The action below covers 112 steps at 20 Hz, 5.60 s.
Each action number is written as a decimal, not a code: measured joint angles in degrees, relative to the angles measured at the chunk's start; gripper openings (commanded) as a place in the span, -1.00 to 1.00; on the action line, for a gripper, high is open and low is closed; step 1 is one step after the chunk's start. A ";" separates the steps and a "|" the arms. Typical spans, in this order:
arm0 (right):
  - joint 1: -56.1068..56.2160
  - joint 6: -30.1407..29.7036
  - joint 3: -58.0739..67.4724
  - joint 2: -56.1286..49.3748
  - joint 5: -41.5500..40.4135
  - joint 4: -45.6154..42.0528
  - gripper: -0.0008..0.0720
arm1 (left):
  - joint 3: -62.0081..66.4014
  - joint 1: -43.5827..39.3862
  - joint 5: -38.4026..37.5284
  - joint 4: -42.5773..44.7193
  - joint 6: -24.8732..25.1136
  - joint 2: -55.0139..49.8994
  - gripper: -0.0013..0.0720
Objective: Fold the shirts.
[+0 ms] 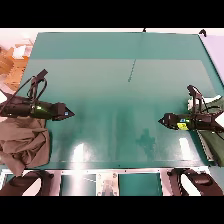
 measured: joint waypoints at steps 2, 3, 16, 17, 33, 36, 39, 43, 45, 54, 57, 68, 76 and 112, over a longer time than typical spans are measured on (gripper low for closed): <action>0.00 0.00 0.00 0.00 0.02 0.02 -0.94 | 0.00 0.00 0.07 0.07 -0.04 0.00 -0.91; 0.00 0.00 0.00 0.00 0.00 0.02 -0.93 | 0.00 0.00 0.00 0.61 -0.39 0.02 -0.91; 0.00 0.00 0.00 0.00 0.00 0.02 -0.93 | -10.56 0.24 -0.39 60.48 -25.42 -0.35 0.86; 0.00 0.00 0.00 0.00 0.00 0.02 -0.93 | -12.55 0.90 1.62 61.81 -25.83 -0.44 0.86; 0.00 0.00 0.00 0.00 0.02 0.00 -0.93 | -10.45 17.51 14.71 40.39 -12.87 -7.87 -0.91; 0.00 0.00 0.00 0.00 0.02 0.00 -0.93 | -0.44 13.99 12.26 25.88 -7.30 -7.93 -0.91; 0.00 0.00 -0.02 0.00 0.02 0.00 -0.93 | 10.49 3.85 12.50 15.34 -4.72 -8.13 -0.91; 0.00 0.00 0.00 0.00 0.02 0.00 -0.93 | 20.50 -13.03 17.57 9.51 -3.72 -11.02 -0.91; 0.00 0.00 -0.02 0.00 0.02 0.00 -0.93 | 22.62 -20.04 20.35 8.33 -3.54 -14.21 -0.90; 0.00 0.00 -0.02 0.00 0.02 0.02 -0.93 | 26.60 -24.90 21.05 2.78 -3.21 -28.04 0.97; 0.00 0.00 -0.02 0.00 0.02 0.00 -0.93 | 28.48 -15.26 11.82 3.85 -3.17 -27.08 0.97; 0.04 0.00 -0.02 0.00 -1.68 0.13 -0.93 | 7.17 1.44 13.29 1.27 4.00 -32.89 0.97; 0.61 0.24 -4.35 0.00 -0.46 6.45 0.20 | 6.40 0.48 19.34 -21.62 17.29 -44.57 -0.63; -20.98 -14.62 26.10 -39.71 -9.73 4.35 -0.94 | 25.42 11.23 -7.48 15.02 11.78 -43.15 -0.91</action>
